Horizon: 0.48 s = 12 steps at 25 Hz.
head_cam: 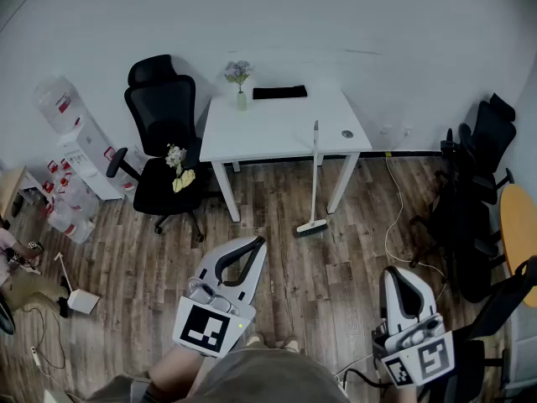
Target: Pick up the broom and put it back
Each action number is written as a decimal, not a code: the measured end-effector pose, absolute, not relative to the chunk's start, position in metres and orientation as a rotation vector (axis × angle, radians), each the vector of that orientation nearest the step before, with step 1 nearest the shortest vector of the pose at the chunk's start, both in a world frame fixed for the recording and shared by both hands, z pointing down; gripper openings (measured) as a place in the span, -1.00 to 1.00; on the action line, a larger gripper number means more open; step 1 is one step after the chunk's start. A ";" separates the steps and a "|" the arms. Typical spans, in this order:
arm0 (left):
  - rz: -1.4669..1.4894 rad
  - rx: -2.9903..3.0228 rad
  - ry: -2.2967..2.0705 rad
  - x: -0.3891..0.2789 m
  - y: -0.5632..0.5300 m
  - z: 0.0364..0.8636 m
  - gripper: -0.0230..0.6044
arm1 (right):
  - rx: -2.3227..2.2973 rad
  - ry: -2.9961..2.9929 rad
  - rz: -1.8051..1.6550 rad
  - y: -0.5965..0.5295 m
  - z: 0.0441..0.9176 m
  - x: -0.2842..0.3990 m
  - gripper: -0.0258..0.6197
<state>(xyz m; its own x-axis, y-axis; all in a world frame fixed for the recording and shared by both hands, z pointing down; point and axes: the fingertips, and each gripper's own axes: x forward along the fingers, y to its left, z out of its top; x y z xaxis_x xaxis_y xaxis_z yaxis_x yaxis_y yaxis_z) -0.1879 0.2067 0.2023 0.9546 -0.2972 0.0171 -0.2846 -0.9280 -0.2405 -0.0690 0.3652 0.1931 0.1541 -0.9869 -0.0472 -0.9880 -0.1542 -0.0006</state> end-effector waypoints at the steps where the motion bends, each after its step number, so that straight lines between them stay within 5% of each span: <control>1: -0.080 -2.870 0.435 -0.186 0.210 0.203 -0.88 | -2.353 2.024 0.051 0.368 0.193 -0.067 -0.83; 12: -0.105 -2.848 0.472 -0.174 0.234 0.203 -0.88 | -2.244 2.033 0.065 0.394 0.193 -0.054 -0.83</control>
